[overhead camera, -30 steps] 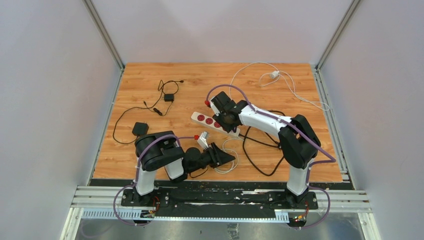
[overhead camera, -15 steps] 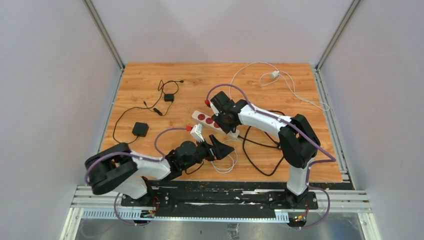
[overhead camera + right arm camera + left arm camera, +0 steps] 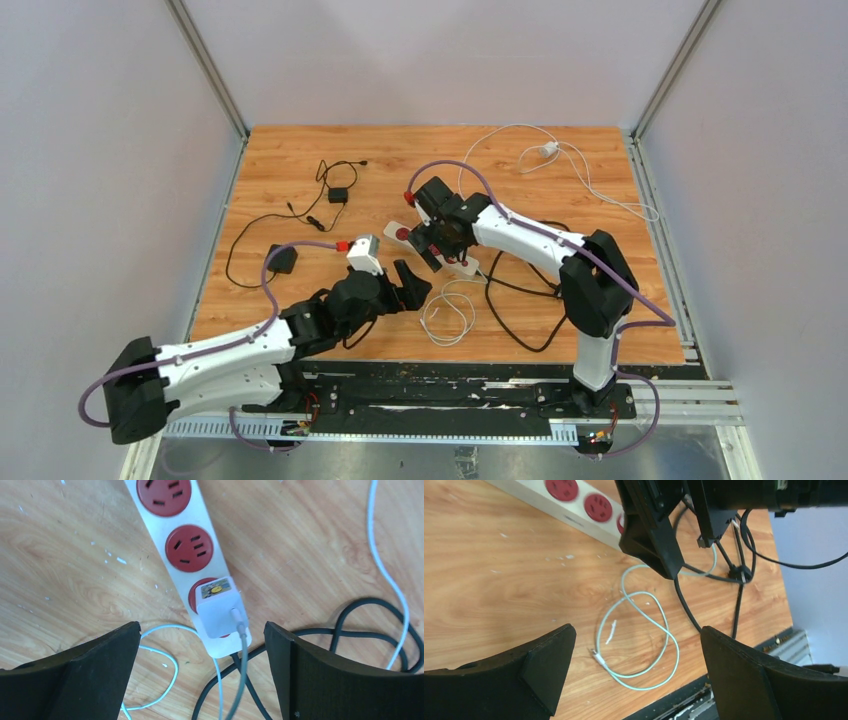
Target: Insert the plug
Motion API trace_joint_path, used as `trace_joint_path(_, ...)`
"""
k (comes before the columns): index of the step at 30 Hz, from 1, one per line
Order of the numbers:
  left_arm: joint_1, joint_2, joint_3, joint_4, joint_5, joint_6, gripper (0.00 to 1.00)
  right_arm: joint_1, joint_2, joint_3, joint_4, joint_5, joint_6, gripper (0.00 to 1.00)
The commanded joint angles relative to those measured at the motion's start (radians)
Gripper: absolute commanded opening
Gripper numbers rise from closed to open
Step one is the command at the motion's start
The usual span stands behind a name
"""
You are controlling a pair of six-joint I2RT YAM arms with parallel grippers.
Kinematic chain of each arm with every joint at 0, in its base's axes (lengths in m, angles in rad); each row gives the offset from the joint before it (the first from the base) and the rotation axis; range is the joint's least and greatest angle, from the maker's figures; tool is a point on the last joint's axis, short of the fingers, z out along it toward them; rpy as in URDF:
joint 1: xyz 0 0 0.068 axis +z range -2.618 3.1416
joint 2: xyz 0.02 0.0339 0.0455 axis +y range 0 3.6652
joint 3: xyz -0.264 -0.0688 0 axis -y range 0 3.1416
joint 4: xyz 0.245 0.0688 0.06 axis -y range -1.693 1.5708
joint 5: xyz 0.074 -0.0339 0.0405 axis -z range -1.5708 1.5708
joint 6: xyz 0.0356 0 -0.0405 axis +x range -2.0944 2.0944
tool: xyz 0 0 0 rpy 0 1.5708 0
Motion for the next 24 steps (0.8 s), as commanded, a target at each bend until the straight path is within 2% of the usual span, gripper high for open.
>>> trace_joint_path(1,-0.006,-0.123,0.120,-0.397,-0.213,0.057,1.00,0.005,-0.046,0.080,-0.029,0.076,0.000,1.00)
trace_joint_path(7,-0.004,-0.265,0.295,-0.765,-0.465,0.043,1.00,-0.013,-0.146,0.127,-0.024,0.121,-0.020,1.00)
trace_joint_path(11,0.007,-0.292,0.377,-0.865,-0.545,0.088,1.00,-0.027,-0.289,0.077,0.024,0.170,-0.020,1.00)
trace_joint_path(14,0.094,-0.256,0.412,-0.875,-0.485,0.138,1.00,-0.043,-0.424,-0.018,0.069,0.202,0.005,1.00)
trace_joint_path(18,0.270,-0.166,0.435,-0.821,-0.310,0.220,1.00,-0.099,-0.619,-0.190,0.141,0.213,0.051,1.00)
trace_joint_path(24,0.455,-0.060,0.424,-0.733,-0.185,0.264,1.00,-0.406,-0.776,-0.344,0.181,0.040,0.144,1.00)
